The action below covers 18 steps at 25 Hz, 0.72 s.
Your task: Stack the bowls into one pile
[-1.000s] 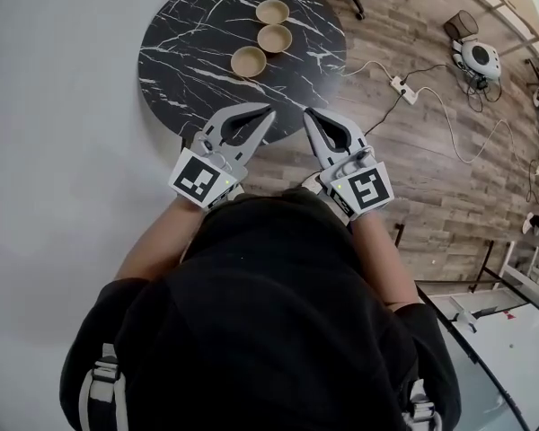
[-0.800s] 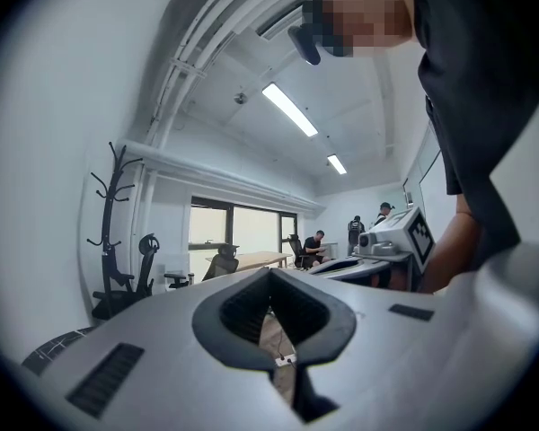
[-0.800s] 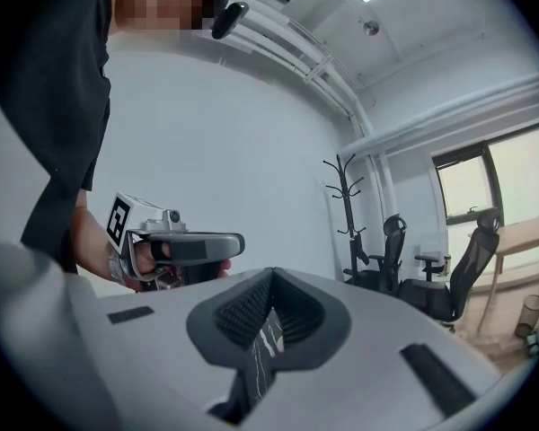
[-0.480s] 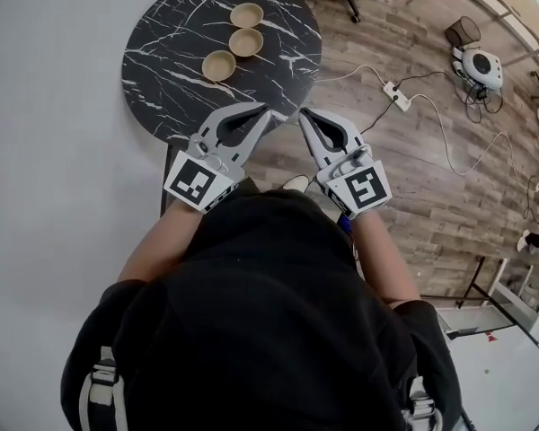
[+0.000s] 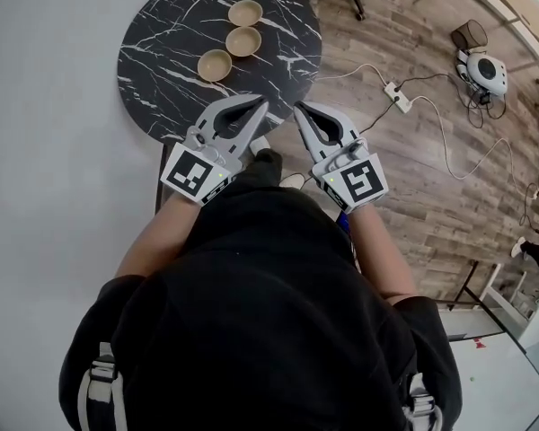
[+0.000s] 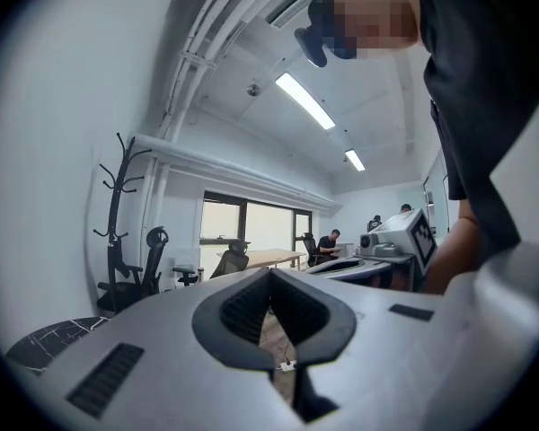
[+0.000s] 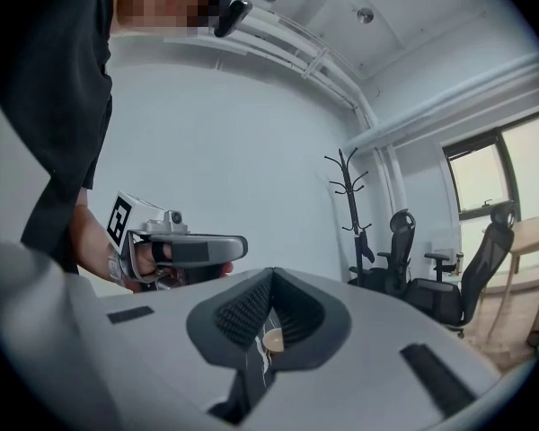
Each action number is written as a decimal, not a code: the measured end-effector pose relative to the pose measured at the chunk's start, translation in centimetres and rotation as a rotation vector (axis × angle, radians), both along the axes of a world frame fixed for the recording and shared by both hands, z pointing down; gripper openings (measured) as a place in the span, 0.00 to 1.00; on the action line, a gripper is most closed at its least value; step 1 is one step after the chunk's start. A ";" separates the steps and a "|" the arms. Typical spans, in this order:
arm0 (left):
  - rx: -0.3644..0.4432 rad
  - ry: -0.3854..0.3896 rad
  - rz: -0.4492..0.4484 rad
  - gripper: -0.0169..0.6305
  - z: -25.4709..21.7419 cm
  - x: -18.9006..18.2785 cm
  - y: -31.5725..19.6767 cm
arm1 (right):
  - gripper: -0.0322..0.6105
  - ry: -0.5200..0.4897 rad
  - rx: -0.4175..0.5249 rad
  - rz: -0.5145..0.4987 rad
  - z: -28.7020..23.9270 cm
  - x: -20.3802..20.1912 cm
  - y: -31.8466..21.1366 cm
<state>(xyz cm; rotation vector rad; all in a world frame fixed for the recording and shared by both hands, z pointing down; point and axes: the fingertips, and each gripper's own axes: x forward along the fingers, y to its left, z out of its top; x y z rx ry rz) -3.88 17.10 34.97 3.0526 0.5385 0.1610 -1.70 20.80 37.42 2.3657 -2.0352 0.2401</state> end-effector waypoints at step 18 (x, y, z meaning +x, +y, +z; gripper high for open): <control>-0.035 0.043 -0.094 0.03 0.1 8.3 -13.1 | 0.03 0.014 -0.102 -0.114 1.4 8.0 -13.0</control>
